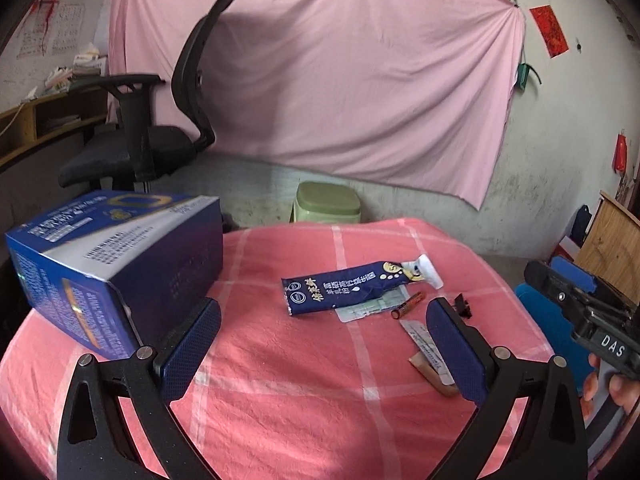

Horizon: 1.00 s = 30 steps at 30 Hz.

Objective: Collect trash
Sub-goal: 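Move both tools back over the bed toward the tube and black clip, then grasp the blue toothpaste tube with the left tool while the right tool grasps the black clip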

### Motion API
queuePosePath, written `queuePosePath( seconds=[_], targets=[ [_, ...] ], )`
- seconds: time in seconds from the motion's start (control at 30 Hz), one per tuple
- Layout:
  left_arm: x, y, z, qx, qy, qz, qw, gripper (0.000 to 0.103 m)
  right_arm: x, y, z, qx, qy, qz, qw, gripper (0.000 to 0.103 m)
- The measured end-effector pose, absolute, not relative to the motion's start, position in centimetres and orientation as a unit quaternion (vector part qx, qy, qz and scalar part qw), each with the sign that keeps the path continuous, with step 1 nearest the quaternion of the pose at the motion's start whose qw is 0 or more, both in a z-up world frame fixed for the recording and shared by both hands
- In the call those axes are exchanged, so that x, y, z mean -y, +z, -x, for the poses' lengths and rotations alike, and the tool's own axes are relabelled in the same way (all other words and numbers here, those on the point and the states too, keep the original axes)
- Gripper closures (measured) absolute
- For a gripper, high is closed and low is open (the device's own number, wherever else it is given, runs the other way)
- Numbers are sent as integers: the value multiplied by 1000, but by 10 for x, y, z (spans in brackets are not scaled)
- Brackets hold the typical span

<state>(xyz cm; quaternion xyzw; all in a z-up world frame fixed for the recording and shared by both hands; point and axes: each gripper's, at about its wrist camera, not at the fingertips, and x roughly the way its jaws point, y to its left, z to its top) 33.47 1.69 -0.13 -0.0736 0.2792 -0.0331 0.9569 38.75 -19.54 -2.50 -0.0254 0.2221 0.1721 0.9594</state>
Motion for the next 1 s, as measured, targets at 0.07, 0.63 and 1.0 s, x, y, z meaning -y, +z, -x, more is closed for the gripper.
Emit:
queuePosePath(
  seconds=[0.07,0.63,1.0],
  targets=[
    [-19,-7,-348,-299,-32,82,950,6,193,-30,-395,-244,173,28,954,20],
    [-48,-26,-395,-372,-32,188,909,32,173,-59,-445,-380,176,52,907,50],
    [-43,-36,-403,-401,-28,173,899,78,181,-70,-455,-420,186,32,888,65]
  ],
)
